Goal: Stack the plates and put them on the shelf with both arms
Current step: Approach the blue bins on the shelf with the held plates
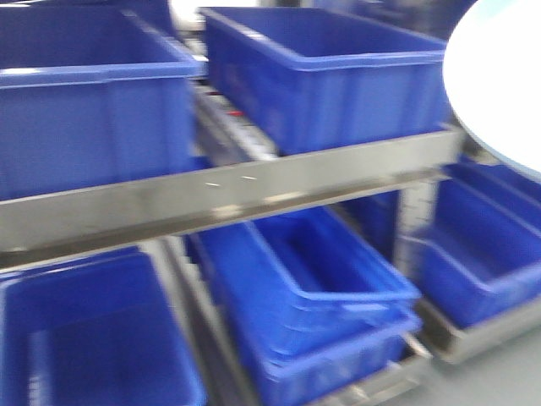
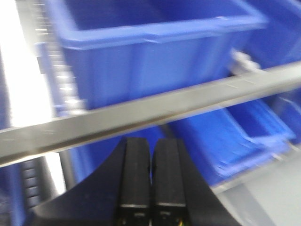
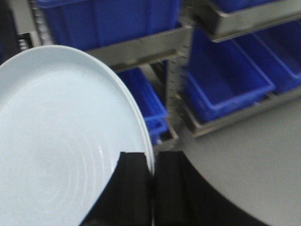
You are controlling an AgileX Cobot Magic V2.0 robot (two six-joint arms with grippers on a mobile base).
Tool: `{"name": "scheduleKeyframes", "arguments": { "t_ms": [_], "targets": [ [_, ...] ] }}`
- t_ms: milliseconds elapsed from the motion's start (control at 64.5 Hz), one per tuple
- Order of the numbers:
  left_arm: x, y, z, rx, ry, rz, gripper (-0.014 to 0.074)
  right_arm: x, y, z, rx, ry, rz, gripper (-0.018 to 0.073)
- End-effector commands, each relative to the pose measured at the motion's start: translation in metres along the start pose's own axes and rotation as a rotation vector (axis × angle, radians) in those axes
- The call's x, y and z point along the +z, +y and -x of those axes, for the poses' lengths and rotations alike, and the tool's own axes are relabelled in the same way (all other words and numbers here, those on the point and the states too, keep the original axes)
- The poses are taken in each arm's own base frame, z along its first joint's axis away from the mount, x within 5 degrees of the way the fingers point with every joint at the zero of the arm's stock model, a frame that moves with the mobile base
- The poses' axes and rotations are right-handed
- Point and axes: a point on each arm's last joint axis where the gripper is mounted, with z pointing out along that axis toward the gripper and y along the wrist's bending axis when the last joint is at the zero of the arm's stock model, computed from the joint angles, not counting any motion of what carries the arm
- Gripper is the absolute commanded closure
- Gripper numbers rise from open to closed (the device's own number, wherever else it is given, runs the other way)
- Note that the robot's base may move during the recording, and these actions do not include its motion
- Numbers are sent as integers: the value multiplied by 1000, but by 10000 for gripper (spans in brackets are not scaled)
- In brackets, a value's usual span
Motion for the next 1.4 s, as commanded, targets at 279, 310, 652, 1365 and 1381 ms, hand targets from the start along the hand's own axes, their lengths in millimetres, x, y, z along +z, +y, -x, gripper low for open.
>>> {"name": "scheduleKeyframes", "arguments": {
  "t_ms": [279,310,652,1365,1381],
  "targets": [
    [-3,-2,16,-1,-104,-16,507,-3,2,17,-6,-117,19,510],
    [-3,-2,16,-1,-104,-16,507,-3,2,17,-6,-117,19,510],
    [-3,-2,16,-1,-104,-16,507,-3,2,17,-6,-117,19,510],
    [-3,-2,16,-1,-104,-16,507,-3,2,17,-6,-117,19,510],
    [-3,-2,16,-1,-104,-16,507,-3,2,17,-6,-117,19,510]
  ]
}}
